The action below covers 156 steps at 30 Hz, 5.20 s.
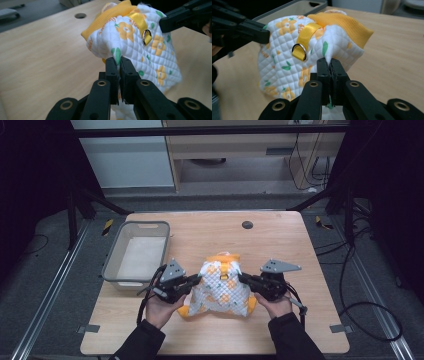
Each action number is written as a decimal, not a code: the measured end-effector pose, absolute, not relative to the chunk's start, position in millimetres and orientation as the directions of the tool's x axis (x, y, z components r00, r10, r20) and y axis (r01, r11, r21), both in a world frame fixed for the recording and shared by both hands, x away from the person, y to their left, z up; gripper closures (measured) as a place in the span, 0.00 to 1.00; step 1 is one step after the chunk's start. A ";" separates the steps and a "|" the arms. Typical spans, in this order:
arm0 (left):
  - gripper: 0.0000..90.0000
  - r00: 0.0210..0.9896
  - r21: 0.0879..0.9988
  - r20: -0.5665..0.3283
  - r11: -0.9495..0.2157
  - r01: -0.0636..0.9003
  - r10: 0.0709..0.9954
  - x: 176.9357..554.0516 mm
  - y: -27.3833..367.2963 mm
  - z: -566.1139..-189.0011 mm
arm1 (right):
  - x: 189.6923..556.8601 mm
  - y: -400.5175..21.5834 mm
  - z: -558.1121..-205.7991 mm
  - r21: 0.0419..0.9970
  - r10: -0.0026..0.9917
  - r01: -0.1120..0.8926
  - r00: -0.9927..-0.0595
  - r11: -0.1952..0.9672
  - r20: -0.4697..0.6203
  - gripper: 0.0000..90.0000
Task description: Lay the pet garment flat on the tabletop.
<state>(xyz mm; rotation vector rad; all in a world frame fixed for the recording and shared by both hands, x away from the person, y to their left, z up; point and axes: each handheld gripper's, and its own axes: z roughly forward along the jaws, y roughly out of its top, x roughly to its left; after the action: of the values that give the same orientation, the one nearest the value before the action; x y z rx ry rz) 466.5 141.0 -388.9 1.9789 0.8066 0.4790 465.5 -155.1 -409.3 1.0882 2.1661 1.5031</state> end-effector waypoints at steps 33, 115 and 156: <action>0.40 0.636 0.754 0.031 -0.436 0.491 0.771 456.7 188.0 -467.3 | 441.0 -186.2 -461.9 0.835 0.770 0.447 -0.636 0.320 0.046 0.53; 0.55 0.695 0.714 -0.029 -0.471 0.518 0.719 457.9 175.5 -483.3 | 447.9 -188.6 -492.3 0.739 0.779 0.571 -0.619 0.359 0.100 0.63; 0.56 0.718 0.724 -0.071 -0.459 0.514 0.692 398.3 202.4 -468.4 | 397.6 -210.1 -479.1 0.705 0.712 0.579 -0.686 0.409 0.150 0.86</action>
<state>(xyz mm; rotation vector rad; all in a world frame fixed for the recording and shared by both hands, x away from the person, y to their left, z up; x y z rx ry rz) 398.3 202.4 -468.4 2.1620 0.9114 0.3006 397.6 -210.1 -479.1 1.1511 2.4868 1.1386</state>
